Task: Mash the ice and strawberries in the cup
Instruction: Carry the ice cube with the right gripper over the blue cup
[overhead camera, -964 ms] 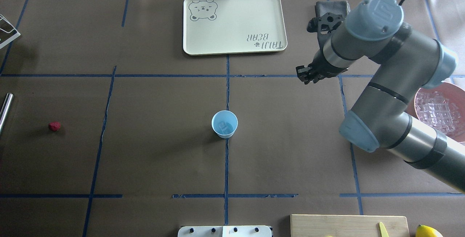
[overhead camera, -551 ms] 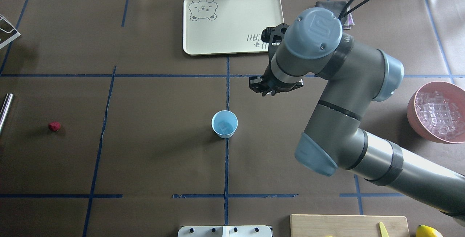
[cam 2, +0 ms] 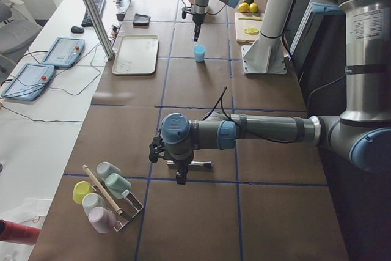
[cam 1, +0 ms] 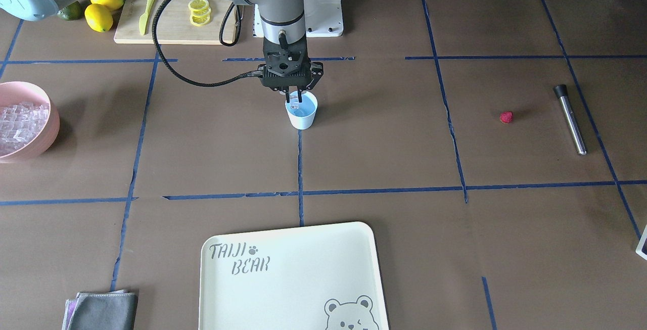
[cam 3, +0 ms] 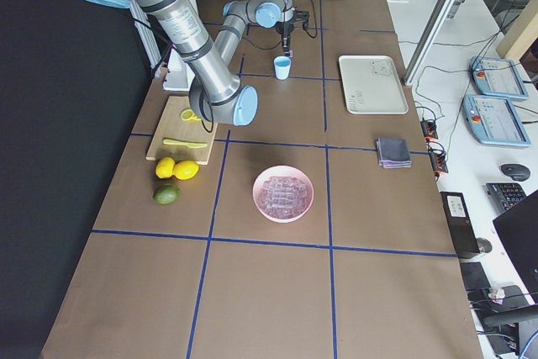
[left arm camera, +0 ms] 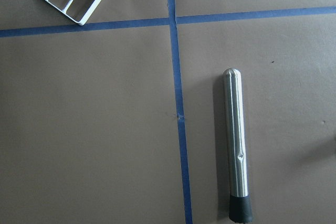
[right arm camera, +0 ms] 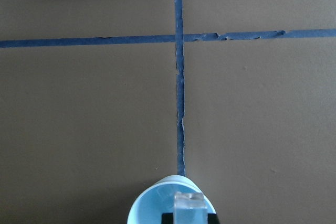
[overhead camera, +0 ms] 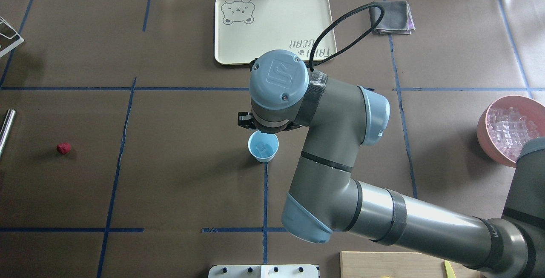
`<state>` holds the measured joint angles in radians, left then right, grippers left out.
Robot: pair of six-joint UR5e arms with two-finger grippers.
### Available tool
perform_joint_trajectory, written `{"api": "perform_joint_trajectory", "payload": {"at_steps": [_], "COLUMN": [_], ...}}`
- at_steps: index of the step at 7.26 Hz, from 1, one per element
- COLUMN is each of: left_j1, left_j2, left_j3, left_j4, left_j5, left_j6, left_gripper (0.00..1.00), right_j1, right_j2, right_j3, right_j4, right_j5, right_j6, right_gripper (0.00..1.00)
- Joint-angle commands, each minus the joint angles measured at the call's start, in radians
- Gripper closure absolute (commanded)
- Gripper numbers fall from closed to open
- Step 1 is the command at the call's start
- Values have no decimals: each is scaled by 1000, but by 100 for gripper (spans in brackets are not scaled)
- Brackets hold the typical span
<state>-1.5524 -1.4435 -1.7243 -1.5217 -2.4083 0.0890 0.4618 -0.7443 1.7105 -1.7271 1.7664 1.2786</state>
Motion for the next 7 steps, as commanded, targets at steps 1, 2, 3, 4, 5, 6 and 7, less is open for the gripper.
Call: {"api": "perform_joint_trajectory", "payload": {"at_steps": [1, 2, 3, 4, 5, 6, 7], "left_j1": [0, 0, 0, 0, 0, 0, 0], "left_j2": [0, 0, 0, 0, 0, 0, 0], "left_j3": [0, 0, 0, 0, 0, 0, 0], "left_j4": [0, -2, -2, -2, 0, 0, 0], "left_j5": [0, 0, 0, 0, 0, 0, 0], "left_j6": [0, 0, 0, 0, 0, 0, 0], "left_gripper": [0, 0, 0, 0, 0, 0, 0], "right_j1": [-44, -57, -57, -57, -61, -61, -61], "right_j2": [0, 2, 2, 2, 2, 2, 3], "right_j3": [-28, -32, -34, -38, -46, -49, -48], "right_j4": [0, 1, 3, 6, 6, 6, 6], "right_j5": [-37, -54, -54, -54, -59, -59, -59], "right_j6": [16, 31, 30, 31, 30, 30, 30], "right_gripper": [96, 96, 94, 49, 2, 2, 2]}}
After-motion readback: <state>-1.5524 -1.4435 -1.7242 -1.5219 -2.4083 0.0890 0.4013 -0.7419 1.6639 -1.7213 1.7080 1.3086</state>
